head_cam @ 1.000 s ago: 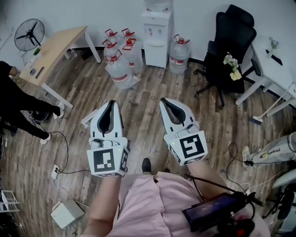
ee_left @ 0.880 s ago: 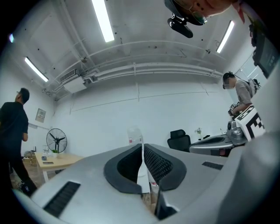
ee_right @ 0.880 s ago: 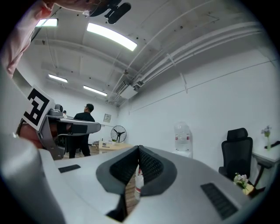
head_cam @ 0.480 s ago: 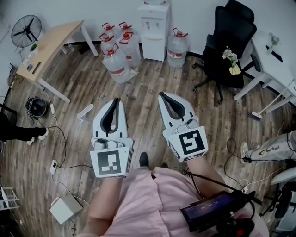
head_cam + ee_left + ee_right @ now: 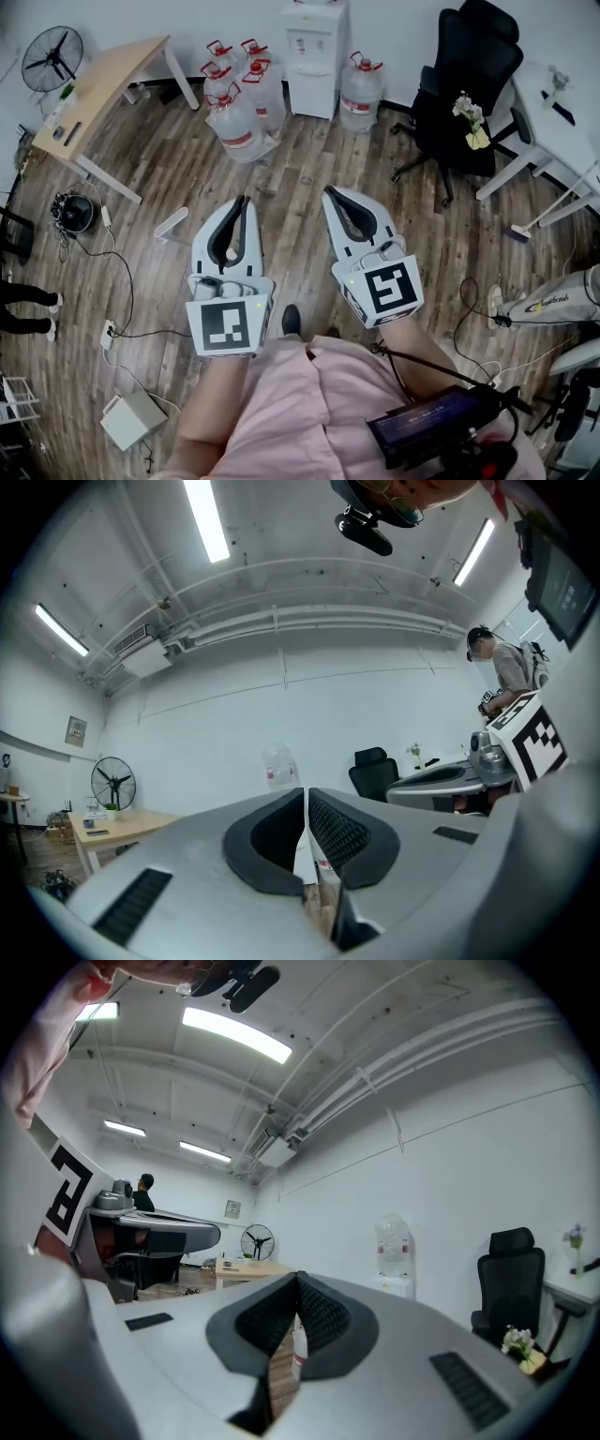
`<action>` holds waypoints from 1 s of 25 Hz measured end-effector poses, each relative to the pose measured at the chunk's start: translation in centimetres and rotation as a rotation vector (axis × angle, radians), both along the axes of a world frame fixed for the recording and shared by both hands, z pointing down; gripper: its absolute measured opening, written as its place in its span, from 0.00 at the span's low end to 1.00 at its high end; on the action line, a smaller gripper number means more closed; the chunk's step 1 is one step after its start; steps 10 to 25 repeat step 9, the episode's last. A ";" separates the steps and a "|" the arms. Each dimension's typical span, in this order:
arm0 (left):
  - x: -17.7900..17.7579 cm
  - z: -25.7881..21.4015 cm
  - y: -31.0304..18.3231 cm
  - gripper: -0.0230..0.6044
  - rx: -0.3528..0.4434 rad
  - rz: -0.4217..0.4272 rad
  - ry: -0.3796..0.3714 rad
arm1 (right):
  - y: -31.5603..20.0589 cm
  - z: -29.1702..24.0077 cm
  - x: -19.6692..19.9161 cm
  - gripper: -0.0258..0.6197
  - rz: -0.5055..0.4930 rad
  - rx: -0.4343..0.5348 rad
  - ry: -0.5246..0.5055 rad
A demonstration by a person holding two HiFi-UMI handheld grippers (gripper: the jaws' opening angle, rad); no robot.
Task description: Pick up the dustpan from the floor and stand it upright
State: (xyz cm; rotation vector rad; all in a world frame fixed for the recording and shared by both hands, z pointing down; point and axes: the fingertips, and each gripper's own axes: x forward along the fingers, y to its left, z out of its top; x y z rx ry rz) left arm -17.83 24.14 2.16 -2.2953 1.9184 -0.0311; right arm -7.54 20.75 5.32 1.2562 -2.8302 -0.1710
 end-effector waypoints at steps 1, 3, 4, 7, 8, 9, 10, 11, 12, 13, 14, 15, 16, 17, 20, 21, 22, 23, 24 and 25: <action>0.0 0.1 -0.1 0.08 -0.001 0.001 -0.001 | -0.1 0.0 0.0 0.04 0.000 0.001 0.000; 0.0 0.2 -0.1 0.08 -0.003 0.003 -0.002 | -0.1 0.1 0.0 0.04 0.000 -0.001 0.002; 0.0 0.3 -0.1 0.08 -0.005 0.003 -0.003 | -0.1 0.2 -0.1 0.04 0.001 -0.003 0.003; 0.0 0.4 -0.1 0.08 -0.009 0.005 -0.008 | -0.2 0.1 0.0 0.04 0.004 -0.005 0.006; 0.0 0.4 -0.1 0.08 -0.010 0.006 -0.009 | -0.2 0.1 0.0 0.04 0.005 -0.005 0.006; 0.0 0.3 -0.1 0.07 -0.010 0.007 -0.010 | -0.2 0.1 0.0 0.04 0.007 -0.005 0.006; 0.0 0.3 -0.1 0.07 -0.010 0.007 -0.010 | -0.2 0.1 0.0 0.04 0.007 -0.005 0.006; 0.0 0.3 -0.1 0.07 -0.010 0.007 -0.010 | -0.2 0.1 0.0 0.04 0.007 -0.005 0.006; 0.0 0.3 -0.1 0.07 -0.010 0.007 -0.010 | -0.2 0.1 0.0 0.04 0.007 -0.005 0.006; 0.0 0.3 -0.1 0.07 -0.010 0.007 -0.010 | -0.2 0.1 0.0 0.04 0.007 -0.005 0.006; 0.0 0.3 -0.1 0.07 -0.010 0.007 -0.010 | -0.2 0.1 0.0 0.04 0.007 -0.005 0.006; 0.0 0.3 -0.1 0.07 -0.010 0.007 -0.010 | -0.2 0.1 0.0 0.04 0.007 -0.005 0.006; 0.0 0.3 -0.1 0.07 -0.010 0.007 -0.010 | -0.2 0.1 0.0 0.04 0.007 -0.005 0.006; 0.0 0.3 -0.1 0.07 -0.010 0.007 -0.010 | -0.2 0.1 0.0 0.04 0.007 -0.005 0.006; 0.0 0.3 -0.1 0.07 -0.010 0.007 -0.010 | -0.2 0.1 0.0 0.04 0.007 -0.005 0.006; 0.0 0.3 -0.1 0.07 -0.010 0.007 -0.010 | -0.2 0.1 0.0 0.04 0.007 -0.005 0.006; 0.0 0.3 -0.1 0.07 -0.010 0.007 -0.010 | -0.2 0.1 0.0 0.04 0.007 -0.005 0.006; 0.0 0.3 -0.1 0.07 -0.010 0.007 -0.010 | -0.2 0.1 0.0 0.04 0.007 -0.005 0.006; 0.0 0.3 -0.1 0.07 -0.010 0.007 -0.010 | -0.2 0.1 0.0 0.04 0.007 -0.005 0.006; 0.0 0.3 -0.1 0.07 -0.010 0.007 -0.010 | -0.2 0.1 0.0 0.04 0.007 -0.005 0.006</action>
